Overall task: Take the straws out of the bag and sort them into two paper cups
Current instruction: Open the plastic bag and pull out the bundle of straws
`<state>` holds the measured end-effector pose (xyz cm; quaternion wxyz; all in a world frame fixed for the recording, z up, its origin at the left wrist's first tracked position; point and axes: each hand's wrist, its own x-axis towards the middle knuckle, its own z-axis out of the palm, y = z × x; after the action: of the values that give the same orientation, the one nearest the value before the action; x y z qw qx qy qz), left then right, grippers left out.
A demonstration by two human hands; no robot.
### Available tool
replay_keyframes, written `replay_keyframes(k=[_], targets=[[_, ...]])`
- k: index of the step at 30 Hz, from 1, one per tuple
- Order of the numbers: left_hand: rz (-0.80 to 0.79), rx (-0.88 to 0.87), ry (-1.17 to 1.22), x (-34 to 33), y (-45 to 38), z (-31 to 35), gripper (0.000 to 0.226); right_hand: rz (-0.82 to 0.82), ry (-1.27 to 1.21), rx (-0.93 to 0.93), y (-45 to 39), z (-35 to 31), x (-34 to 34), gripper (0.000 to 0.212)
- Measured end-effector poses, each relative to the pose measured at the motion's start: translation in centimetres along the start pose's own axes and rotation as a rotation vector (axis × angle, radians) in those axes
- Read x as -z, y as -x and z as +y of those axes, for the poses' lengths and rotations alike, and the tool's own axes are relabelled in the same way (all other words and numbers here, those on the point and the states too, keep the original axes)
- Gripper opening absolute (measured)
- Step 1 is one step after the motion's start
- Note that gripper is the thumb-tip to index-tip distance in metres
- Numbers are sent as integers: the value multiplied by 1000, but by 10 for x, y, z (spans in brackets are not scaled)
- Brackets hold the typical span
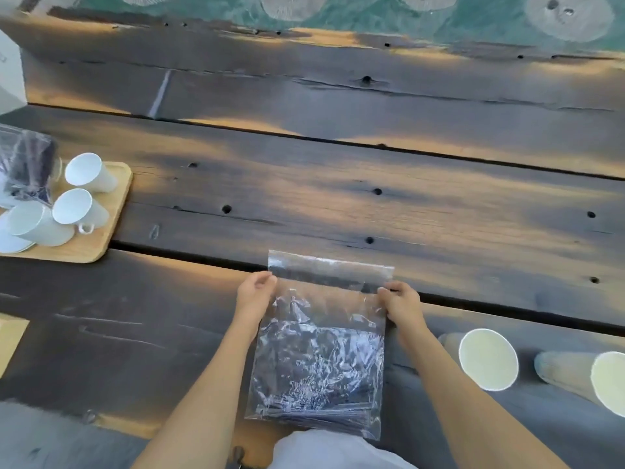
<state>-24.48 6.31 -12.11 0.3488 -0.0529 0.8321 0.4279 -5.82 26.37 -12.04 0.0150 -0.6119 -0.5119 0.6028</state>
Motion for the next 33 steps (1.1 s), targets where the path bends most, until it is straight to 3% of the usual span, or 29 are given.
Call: replay_keyframes(k=[1,2,5,12,18,24,29,31,33], targets=[[-10,-10,2,0,1,0,15,-9,-6,27,2,-1,1,6],[-14,-18,7,0,2,0,10,-24,-10,52,5,-2,1,15],[-9,-43,22,3,10,3,23,-54,0,126,15,-5,6,31],[0,-176,193,27,68,10,38,-110,-80,342,76,-5,35,30],[-66,-285,262,45,134,-2,40,-166,-163,348,136,22,70,45],[-155,-358,362,52,205,-15,23,-173,-249,418,185,46,114,42],[-160,-416,365,33,258,-18,29,-208,-257,395,218,65,159,30],[-170,-452,398,21,280,-16,9,-205,-256,409,232,70,179,34],[-178,-467,425,8,300,-15,25,-181,-271,424,242,75,199,31]])
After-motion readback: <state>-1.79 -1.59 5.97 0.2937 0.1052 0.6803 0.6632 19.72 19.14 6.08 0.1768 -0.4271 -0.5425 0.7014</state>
